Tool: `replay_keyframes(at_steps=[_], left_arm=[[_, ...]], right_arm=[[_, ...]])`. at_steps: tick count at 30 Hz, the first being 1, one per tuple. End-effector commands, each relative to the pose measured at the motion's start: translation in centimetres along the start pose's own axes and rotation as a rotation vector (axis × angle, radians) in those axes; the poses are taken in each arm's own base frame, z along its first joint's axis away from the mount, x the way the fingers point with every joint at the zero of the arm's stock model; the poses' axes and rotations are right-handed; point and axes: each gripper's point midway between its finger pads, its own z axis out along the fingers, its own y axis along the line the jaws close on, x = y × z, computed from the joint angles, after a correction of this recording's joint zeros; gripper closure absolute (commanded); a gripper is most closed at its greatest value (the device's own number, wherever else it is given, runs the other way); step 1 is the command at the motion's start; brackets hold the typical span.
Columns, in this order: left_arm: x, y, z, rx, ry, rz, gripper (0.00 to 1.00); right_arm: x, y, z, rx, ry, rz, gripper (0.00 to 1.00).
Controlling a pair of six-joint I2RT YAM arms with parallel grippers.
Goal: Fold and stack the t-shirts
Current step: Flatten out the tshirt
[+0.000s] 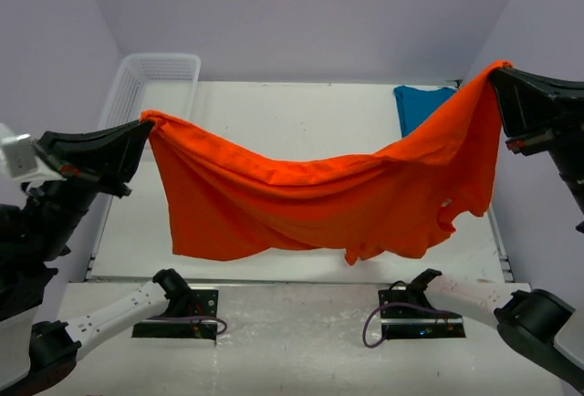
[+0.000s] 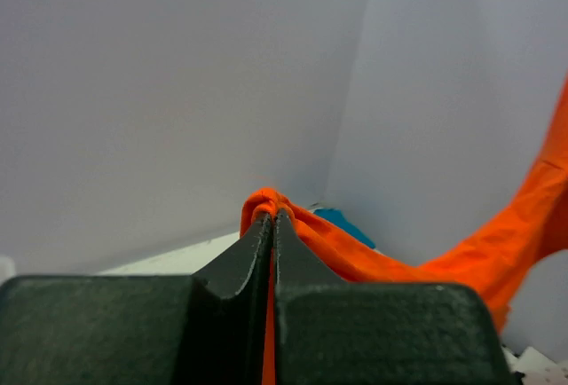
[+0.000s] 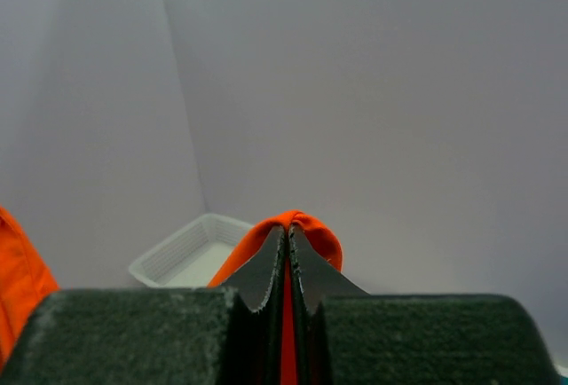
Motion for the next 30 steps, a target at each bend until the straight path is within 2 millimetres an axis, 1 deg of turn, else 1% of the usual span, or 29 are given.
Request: replay_keyframes(at_steps=[1, 2, 3, 4, 5, 6, 7, 8, 9, 10, 11, 12, 13, 14, 15, 16, 18, 19, 20, 23, 25, 26, 27, 28, 29, 30], left_arm=[[10.6, 6.0, 3.9, -0.338, 0.276, 0.059, 1.00], [12.6, 8.9, 3.7, -0.518, 0.325, 0.096, 1.00], [14.6, 10.3, 3.7, -0.601, 0.385, 0.134, 1.00], [19.2, 11.7, 4.5, -0.688, 0.515, 0.192, 1.00], [21.0, 13.3, 4.4, -0.772, 0.570, 0.249, 1.00], [22.4, 16.0, 4.2, -0.859, 0.616, 0.286, 1.00], [26.2, 18.0, 4.4, -0.908, 0.713, 0.308, 1.00], [28.1, 19.1, 4.6, -0.905, 0.756, 0.284, 1.00], [30.0, 22.0, 4.1, -0.969, 0.776, 0.266, 1.00], [30.8, 23.2, 4.2, -0.982, 0.770, 0.260, 1.00], [31.7, 24.0, 4.1, -0.990, 0.777, 0.258, 1.00], [32.8, 25.8, 3.8, -1.031, 0.787, 0.269, 1.00], [33.1, 26.6, 3.5, -1.052, 0.800, 0.273, 1.00], [33.2, 27.7, 3.1, -1.090, 0.809, 0.277, 1.00], [33.7, 28.4, 3.2, -1.100, 0.822, 0.292, 1.00], [33.8, 28.9, 3.4, -1.102, 0.814, 0.301, 1.00], [33.5, 30.4, 3.2, -1.131, 0.802, 0.303, 1.00], [33.4, 30.9, 3.2, -1.134, 0.796, 0.303, 1.00], [33.2, 31.9, 2.9, -1.141, 0.788, 0.293, 1.00], [33.3, 33.8, 3.0, -1.137, 0.800, 0.291, 1.00], [33.7, 34.6, 3.5, -1.120, 0.796, 0.295, 1.00], [34.1, 34.8, 3.6, -1.106, 0.801, 0.282, 1.00], [34.8, 35.1, 4.0, -1.099, 0.809, 0.267, 1.00], [35.2, 35.3, 4.2, -1.090, 0.812, 0.261, 1.00], [36.1, 35.5, 4.6, -1.073, 0.829, 0.251, 1.00], [36.6, 35.7, 4.7, -1.073, 0.837, 0.248, 1.00]], right_arm=[[6.4, -2.2, 7.4, 0.126, 0.143, -0.090, 1.00], [9.2, -2.8, 10.2, 0.150, 0.209, -0.128, 1.00], [10.5, -3.1, 11.5, 0.159, 0.234, -0.130, 1.00], [11.0, -3.8, 12.7, 0.161, 0.240, -0.128, 1.00], [12.2, -4.3, 13.9, 0.171, 0.263, -0.128, 1.00], [15.4, -5.3, 16.1, 0.188, 0.324, -0.137, 1.00], [16.1, -6.5, 16.9, 0.201, 0.333, -0.111, 1.00], [17.4, -7.3, 17.8, 0.209, 0.355, -0.090, 1.00], [20.5, -8.4, 19.3, 0.216, 0.412, -0.082, 1.00], [21.8, -9.5, 19.7, 0.214, 0.439, -0.071, 1.00], [23.4, -10.3, 20.2, 0.220, 0.471, -0.065, 1.00], [25.9, -11.4, 20.9, 0.230, 0.517, -0.063, 1.00], [27.6, -11.9, 21.1, 0.209, 0.553, -0.052, 1.00], [28.9, -12.4, 21.3, 0.211, 0.577, -0.059, 1.00], [30.1, -12.8, 21.5, 0.208, 0.597, -0.064, 1.00], [32.2, -13.6, 21.7, 0.214, 0.633, -0.063, 1.00], [33.5, -14.5, 21.9, 0.228, 0.653, -0.064, 1.00], [34.5, -15.4, 22.1, 0.235, 0.667, -0.058, 1.00], [34.9, -15.8, 22.3, 0.241, 0.671, -0.059, 1.00], [35.5, -16.4, 22.7, 0.225, 0.676, -0.053, 1.00], [35.6, -16.3, 23.2, 0.199, 0.671, -0.049, 1.00], [37.0, -16.7, 23.4, 0.193, 0.692, -0.044, 1.00], [37.5, -16.5, 23.6, 0.169, 0.699, -0.032, 1.00], [38.1, -16.8, 23.7, 0.169, 0.706, -0.028, 1.00], [39.6, -17.2, 23.8, 0.169, 0.728, -0.023, 0.99], [40.4, -17.4, 23.9, 0.170, 0.740, -0.025, 0.89]])
